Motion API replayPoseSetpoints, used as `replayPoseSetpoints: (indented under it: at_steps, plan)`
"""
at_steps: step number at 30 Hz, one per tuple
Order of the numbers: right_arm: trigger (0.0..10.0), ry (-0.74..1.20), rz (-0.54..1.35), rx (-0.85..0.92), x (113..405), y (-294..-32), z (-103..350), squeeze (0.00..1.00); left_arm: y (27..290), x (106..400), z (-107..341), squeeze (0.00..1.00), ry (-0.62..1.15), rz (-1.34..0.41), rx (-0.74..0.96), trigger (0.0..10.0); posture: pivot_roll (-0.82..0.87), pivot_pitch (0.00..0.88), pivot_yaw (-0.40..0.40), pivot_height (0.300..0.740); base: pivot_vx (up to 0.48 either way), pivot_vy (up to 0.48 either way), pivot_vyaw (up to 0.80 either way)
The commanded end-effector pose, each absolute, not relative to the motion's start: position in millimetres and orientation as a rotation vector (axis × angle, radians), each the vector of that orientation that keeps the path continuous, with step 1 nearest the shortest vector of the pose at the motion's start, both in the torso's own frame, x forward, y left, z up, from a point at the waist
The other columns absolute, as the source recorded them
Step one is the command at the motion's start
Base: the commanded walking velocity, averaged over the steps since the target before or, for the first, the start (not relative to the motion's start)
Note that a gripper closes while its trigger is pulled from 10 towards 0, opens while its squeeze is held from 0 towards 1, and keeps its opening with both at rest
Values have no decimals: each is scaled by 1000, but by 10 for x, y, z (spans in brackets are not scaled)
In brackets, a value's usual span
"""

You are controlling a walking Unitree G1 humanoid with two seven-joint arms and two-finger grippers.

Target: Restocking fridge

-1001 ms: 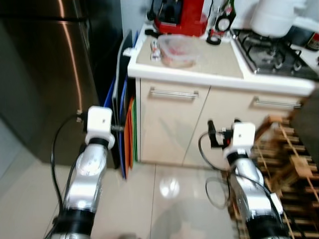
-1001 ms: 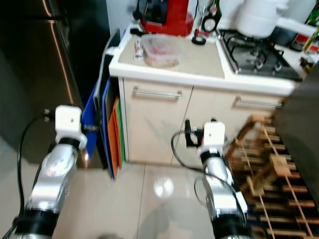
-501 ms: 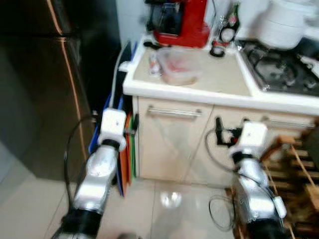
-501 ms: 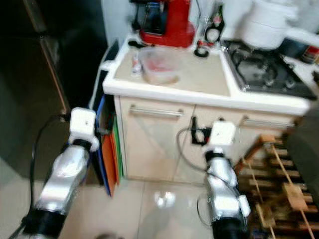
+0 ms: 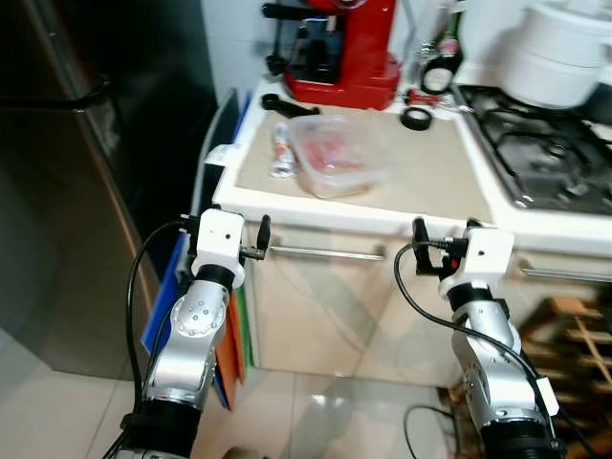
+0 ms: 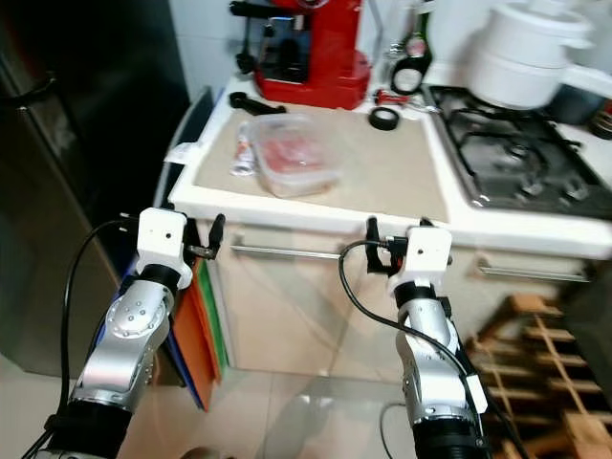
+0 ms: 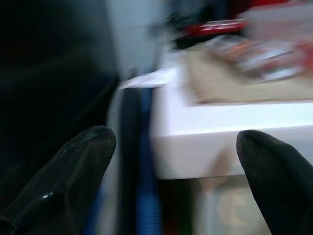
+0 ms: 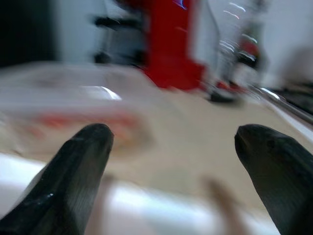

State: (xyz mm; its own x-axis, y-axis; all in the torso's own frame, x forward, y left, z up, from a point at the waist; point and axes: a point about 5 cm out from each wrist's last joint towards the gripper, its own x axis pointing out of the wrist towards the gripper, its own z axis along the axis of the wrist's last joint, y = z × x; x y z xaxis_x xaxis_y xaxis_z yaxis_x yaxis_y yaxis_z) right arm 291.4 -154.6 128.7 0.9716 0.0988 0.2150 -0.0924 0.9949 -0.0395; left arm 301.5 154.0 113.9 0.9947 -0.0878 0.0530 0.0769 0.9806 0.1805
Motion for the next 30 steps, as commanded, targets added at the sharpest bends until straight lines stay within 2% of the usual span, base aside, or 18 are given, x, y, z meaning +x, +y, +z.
replayPoseSetpoints:
  at_steps: [1,7,12,17,19,30]
  plan:
    - [10000,-233,67,-59,2882,-1681,1365,0,1471,3003,1152,0,-72,-105,157,10000,141,16,-34,732,0,0,0]
    - [10000,-275,22,-84,2855,-1754,1524,0,1423,2976,1131,0,-66,-121,151,10000,130,20,-36,732,0,0,0]
    - [10000,-275,63,-141,2897,-1738,1581,0,1416,2975,1126,0,-62,-125,152,10000,130,24,-35,732,0,0,0]
    - [10000,-218,250,-303,3012,-1745,1589,0,1409,2973,1115,0,-58,-127,155,10000,132,24,-38,732,0,0,0]
    - [10000,-182,326,-448,3086,-1745,1573,0,1405,2974,1114,0,-58,-128,155,10000,133,21,-40,732,0,0,0]
    - [10000,-174,436,-721,3329,-1635,1546,0,1394,3000,1129,0,-64,-123,154,10000,148,14,-52,732,0,0,0]
